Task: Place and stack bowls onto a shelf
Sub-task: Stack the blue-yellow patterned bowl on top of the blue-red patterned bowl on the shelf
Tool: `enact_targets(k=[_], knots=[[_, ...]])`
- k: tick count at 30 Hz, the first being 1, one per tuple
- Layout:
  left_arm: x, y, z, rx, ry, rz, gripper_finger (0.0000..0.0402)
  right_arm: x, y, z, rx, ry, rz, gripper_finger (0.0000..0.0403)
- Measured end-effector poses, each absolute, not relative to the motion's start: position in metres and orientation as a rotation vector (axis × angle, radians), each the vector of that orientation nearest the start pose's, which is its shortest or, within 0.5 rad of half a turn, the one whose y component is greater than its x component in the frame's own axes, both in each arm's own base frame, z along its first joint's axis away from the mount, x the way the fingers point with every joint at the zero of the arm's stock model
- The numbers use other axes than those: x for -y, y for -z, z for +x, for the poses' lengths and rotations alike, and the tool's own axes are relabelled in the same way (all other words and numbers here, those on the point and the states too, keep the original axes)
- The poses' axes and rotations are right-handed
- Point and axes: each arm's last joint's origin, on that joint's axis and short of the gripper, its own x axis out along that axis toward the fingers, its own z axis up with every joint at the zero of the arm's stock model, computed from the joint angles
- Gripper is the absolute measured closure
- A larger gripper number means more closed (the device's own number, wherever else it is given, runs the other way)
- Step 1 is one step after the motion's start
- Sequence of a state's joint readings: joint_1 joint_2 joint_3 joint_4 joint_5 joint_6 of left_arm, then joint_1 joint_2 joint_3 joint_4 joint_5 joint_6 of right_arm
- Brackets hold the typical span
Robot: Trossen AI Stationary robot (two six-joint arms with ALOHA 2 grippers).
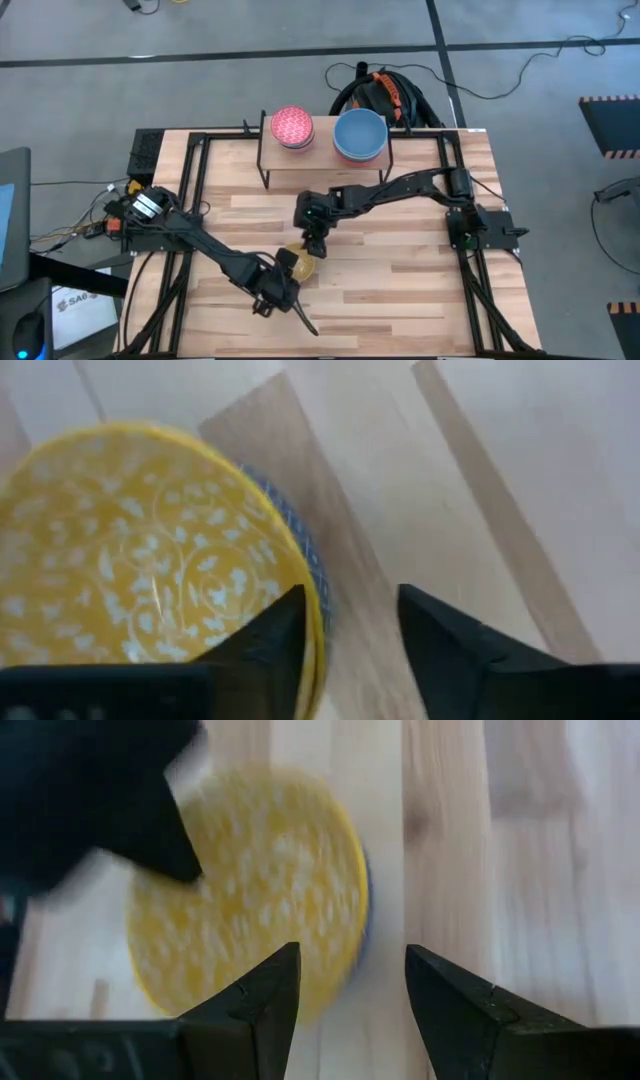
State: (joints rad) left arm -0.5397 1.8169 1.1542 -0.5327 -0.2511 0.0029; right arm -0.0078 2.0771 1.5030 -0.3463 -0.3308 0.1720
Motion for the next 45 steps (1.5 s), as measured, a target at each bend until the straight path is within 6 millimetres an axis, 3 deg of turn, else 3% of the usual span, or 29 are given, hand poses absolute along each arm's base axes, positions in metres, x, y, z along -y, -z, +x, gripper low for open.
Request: enact_targets(k=[4, 8, 14, 22, 29, 38, 45], knots=[[0.178, -0.180, 0.305, -1.093, 0.172, 0.427, 0.0207, -0.008, -0.163, 0.445, -0.979, -0.215, 0.333, 0.0196], [0.177, -0.201, 0.303, -1.071, 0.007, 0.389, 0.0179, -0.012, -0.153, 0.448, -0.985, -0.215, 0.345, 0.0205], [0.166, -0.234, 0.288, -0.941, -0.294, 0.075, 0.0176, -0.015, -0.147, 0.449, -1.009, -0.183, 0.361, 0.0254], [0.150, -0.246, 0.273, -0.782, -0.682, -0.368, 0.0201, -0.014, -0.147, 0.449, -1.006, -0.094, 0.351, 0.0363], [0.148, -0.245, 0.274, -0.723, -0.779, -0.571, 0.0234, -0.024, -0.179, 0.439, -0.949, 0.083, 0.220, 0.0363], [0.143, -0.246, 0.278, -0.674, -0.802, -0.586, 0.0259, -0.037, -0.239, 0.420, -0.811, 0.170, 0.093, 0.0363], [0.128, -0.247, 0.288, -0.666, -0.839, -0.644, 0.0260, -0.040, -0.253, 0.411, -0.794, 0.174, 0.054, 0.0362]])
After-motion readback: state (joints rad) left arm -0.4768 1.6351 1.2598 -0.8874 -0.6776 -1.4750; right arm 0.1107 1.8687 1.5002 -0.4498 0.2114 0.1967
